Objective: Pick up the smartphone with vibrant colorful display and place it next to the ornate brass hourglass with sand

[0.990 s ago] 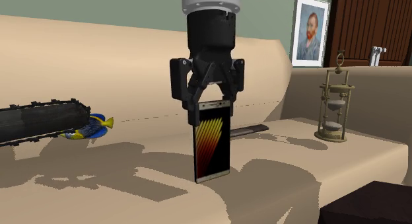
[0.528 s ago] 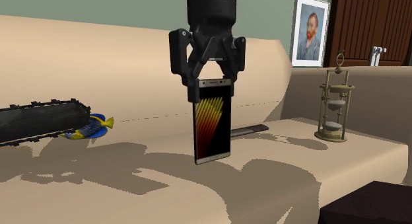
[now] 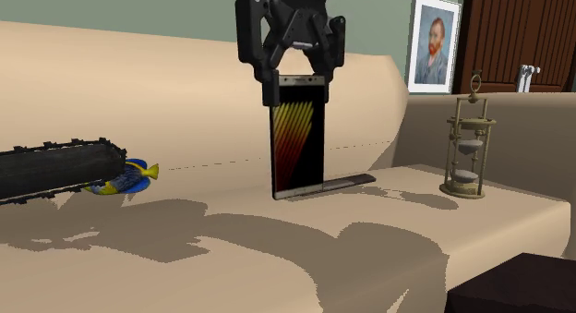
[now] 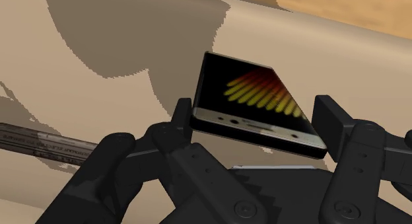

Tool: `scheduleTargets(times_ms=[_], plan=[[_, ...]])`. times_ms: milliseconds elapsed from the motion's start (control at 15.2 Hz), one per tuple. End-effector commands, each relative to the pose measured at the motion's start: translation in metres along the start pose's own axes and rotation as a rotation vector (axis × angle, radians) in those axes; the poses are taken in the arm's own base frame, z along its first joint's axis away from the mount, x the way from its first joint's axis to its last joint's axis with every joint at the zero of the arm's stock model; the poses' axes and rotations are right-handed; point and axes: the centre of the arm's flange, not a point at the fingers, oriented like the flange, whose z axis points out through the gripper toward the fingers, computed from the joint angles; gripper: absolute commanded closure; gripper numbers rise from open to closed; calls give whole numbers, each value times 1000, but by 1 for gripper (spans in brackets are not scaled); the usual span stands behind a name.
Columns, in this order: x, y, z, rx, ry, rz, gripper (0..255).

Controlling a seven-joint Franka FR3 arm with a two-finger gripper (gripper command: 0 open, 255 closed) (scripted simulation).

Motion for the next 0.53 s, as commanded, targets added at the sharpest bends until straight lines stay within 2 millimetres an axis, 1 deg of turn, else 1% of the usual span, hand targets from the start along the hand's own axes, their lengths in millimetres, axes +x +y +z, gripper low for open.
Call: scheduleTargets(times_ms=[0, 462], plan=[[1, 0, -12, 0, 0, 0, 255], [1, 1, -49, 0, 0, 0, 255]])
